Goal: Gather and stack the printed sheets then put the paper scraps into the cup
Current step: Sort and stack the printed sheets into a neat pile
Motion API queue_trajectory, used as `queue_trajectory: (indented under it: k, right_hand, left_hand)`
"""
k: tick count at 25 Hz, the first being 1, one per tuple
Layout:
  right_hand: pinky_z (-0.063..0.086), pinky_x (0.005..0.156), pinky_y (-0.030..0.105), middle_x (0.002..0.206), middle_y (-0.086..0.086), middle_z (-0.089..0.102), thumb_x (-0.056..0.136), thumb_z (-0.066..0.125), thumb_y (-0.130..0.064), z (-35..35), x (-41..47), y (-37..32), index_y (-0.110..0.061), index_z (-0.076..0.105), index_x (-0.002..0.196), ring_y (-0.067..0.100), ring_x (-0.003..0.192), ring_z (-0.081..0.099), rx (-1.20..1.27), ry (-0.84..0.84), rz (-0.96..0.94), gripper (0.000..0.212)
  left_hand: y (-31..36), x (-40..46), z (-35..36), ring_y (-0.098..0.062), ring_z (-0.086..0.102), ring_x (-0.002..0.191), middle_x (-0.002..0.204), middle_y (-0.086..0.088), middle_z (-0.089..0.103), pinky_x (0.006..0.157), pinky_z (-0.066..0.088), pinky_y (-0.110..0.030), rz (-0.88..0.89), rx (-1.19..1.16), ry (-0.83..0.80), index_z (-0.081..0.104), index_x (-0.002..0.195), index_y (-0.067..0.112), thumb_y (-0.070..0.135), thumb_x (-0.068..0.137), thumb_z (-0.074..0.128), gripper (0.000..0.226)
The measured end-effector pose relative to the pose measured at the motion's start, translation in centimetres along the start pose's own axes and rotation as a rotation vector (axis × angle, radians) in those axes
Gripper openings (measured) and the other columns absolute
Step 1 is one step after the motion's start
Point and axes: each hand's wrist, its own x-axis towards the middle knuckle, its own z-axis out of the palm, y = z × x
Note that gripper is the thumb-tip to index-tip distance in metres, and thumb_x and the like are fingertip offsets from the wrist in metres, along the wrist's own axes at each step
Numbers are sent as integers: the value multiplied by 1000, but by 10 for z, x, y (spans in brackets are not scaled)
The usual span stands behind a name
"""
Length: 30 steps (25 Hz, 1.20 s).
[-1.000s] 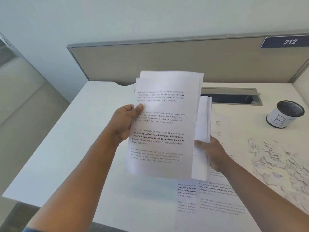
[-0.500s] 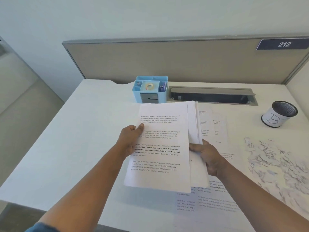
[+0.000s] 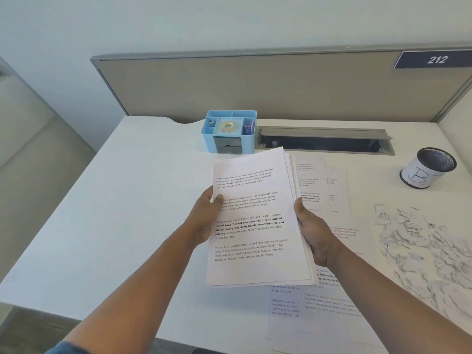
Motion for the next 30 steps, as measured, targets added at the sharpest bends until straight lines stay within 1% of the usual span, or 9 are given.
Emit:
queue_trajectory:
  k: [3, 5, 9, 13, 19, 23, 25, 28, 30]
  right_hand:
    - [63, 81, 46, 119, 12, 75, 95, 29, -73, 3, -3, -3, -19, 67, 128, 32, 105, 74, 3, -27, 51, 75]
    - [62, 83, 47, 121, 12, 74, 97, 33, -71, 4, -4, -4, -20, 68, 129, 33, 109, 73, 0, -48, 40, 69]
    - [63, 82, 44, 114, 9, 77, 100, 63, -18, 2, 0, -5, -13, 63, 132, 30, 101, 75, -103, 33, -106, 33]
    - [57, 97, 45, 110, 4, 78, 98, 66, -9, 5, 4, -11, -14, 69, 119, 28, 108, 72, -331, 88, -317, 22]
    - [56, 92, 30, 106, -8, 78, 98, 68, -16, 15, 8, -20, -24, 73, 110, 13, 103, 72, -494, 134, -523, 15]
    - [51, 70, 19, 103, -10, 78, 98, 68, -12, 18, 14, -12, -20, 74, 116, -3, 83, 70, -456, 191, -495, 21]
    - [54, 70, 24, 102, -7, 79, 97, 68, -11, 15, 18, -7, -18, 74, 115, 3, 85, 72, -458, 215, -476, 20]
    - [61, 87, 43, 101, -1, 79, 95, 69, -8, 10, 21, -2, -19, 75, 106, 23, 96, 74, -466, 235, -429, 16]
    - [60, 87, 44, 99, 0, 79, 95, 68, -5, 11, 21, -1, -22, 75, 100, 24, 95, 74, -470, 227, -410, 19]
  left_hand:
    - [-1, -2, 2, -31, 76, 101, 117, -6, 77, 78, 63, -49, -4, -19, 0, 60, 133, 31, 20, 111, 44, 29]
    - [-2, -2, 3, -32, 75, 102, 117, -6, 77, 80, 63, -52, -5, -35, 1, 60, 134, 31, 20, 111, 44, 31]
    - [0, -5, 4, -32, 75, 104, 117, -6, 77, 83, 62, -54, 23, -68, -39, 59, 133, 31, 17, 109, 48, 29]
    - [8, -12, 5, -35, 74, 106, 116, -11, 77, 74, 63, -44, 111, -39, -50, 60, 126, 10, 7, 100, 65, 27]
    - [26, -21, 4, -21, 74, 104, 112, -1, 78, 82, 60, -31, 449, 6, 40, 67, 114, 17, 0, 96, 67, 25]
    - [20, -25, 10, -13, 72, 100, 109, 5, 77, 78, 57, -21, 503, 6, 93, 66, 112, 23, -1, 98, 63, 28]
    - [12, -24, 10, -16, 72, 103, 112, 1, 76, 80, 57, -24, 496, -9, 85, 65, 112, 24, -2, 99, 62, 29]
    - [4, -23, 9, -21, 72, 105, 111, -4, 76, 80, 57, -26, 454, -22, 46, 64, 116, 15, -11, 96, 54, 34]
    - [3, -23, 11, -20, 72, 100, 105, -4, 77, 77, 57, -23, 418, -34, 22, 64, 116, 8, -14, 92, 49, 36]
